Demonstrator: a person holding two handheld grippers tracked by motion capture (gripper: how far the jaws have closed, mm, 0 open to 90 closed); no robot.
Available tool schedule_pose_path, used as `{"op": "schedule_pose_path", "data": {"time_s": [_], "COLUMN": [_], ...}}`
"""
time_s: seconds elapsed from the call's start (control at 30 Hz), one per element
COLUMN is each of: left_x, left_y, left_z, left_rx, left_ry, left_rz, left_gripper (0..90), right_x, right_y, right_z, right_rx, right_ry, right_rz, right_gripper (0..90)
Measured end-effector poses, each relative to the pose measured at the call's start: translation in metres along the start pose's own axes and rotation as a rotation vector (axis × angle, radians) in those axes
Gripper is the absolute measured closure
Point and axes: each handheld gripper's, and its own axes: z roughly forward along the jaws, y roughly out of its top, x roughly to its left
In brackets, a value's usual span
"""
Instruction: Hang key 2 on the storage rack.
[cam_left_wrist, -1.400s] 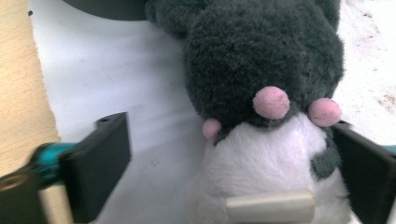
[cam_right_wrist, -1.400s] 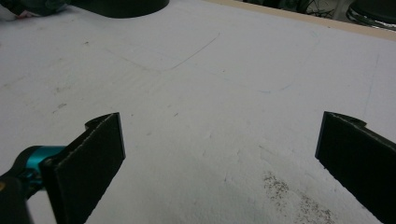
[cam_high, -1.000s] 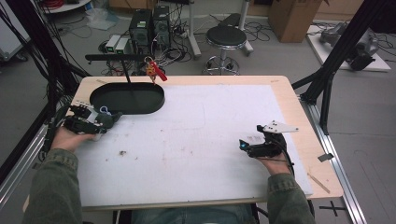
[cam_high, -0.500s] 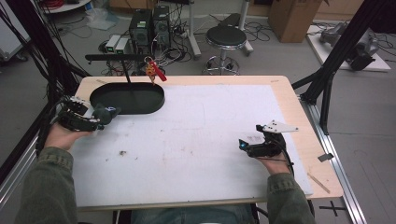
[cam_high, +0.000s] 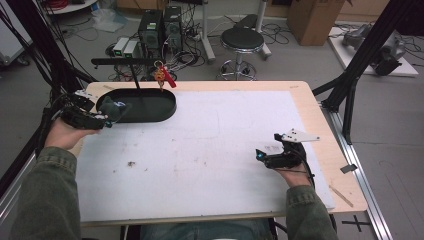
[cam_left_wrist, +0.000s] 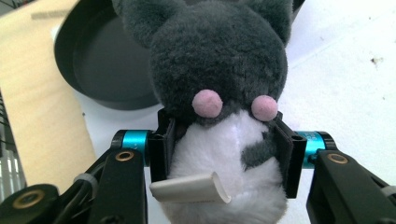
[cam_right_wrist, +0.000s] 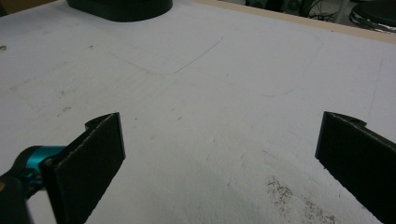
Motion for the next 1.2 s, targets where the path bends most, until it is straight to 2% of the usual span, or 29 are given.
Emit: {"op": "schedule_pose_path", "data": {"time_s": [0.37,0.7,0.83,1.0,1.2], "left_x": [-0.006,-0.01,-0.011,-0.016,-0.02], "left_y": [0.016,0.03,0.036,0.044,0.055], "left_z": [-0.006,-0.011,-0.014,-0.016,-0.017], "left_rx": [-0.017,-0.046,-0.057,-0.097,-0.107], "left_ry": [0.029,0.037,0.057,0.092,0.087], "left_rz": [0.048,0.077,0.091,0.114,0.131], "left_gripper": [51.8,51.8,51.7,51.8,51.8], "right_x": [0.0,0.0,0.0,0.0,0.0], "right_y": [0.0,0.0,0.0,0.0,0.0], "right_z": [0.0,0.0,0.0,0.0,0.0], "right_rx": [-0.002,-0.002,-0.003,-0.004,-0.002], "right_ry": [0.001,0.001,0.002,0.0,0.003], "right_rz": [0.001,0.003,0.005,0.006,0.003], "right_gripper": [0.4,0.4,0.4,0.4,0.4]}}
